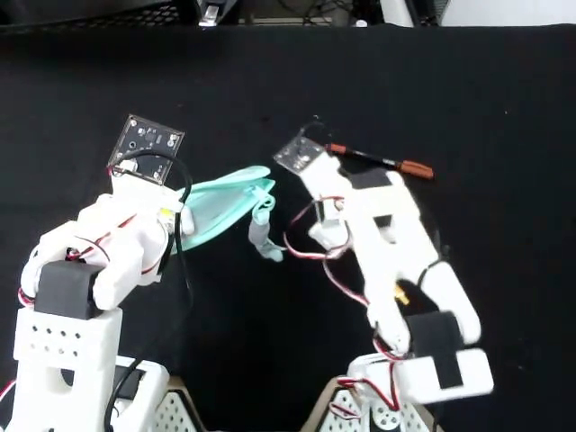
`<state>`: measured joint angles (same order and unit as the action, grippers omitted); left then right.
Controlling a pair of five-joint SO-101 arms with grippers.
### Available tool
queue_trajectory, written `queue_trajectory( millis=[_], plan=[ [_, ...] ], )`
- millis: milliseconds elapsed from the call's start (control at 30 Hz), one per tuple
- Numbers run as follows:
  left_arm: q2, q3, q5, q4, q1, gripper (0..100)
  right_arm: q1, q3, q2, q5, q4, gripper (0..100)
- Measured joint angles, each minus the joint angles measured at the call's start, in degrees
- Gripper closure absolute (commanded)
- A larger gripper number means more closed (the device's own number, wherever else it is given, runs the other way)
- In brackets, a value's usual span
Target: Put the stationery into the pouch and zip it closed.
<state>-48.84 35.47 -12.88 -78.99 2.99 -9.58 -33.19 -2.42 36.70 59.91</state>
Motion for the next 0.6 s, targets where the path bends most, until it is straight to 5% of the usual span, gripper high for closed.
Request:
queue_trajectory(
  millis=[333,467,600],
  plan=[
    [0.0,0.0,0.0,0.0,0.0,97,-0.09,19.87,22.15,0.0,7.38,80.8],
    [0.0,0.0,0.0,0.0,0.0,97,0.79,24.44,26.2,0.18,8.26,97.3],
    [0.0,0.0,0.0,0.0,0.0,97,1.14,26.64,27.34,0.26,7.74,98.8]
  ],
)
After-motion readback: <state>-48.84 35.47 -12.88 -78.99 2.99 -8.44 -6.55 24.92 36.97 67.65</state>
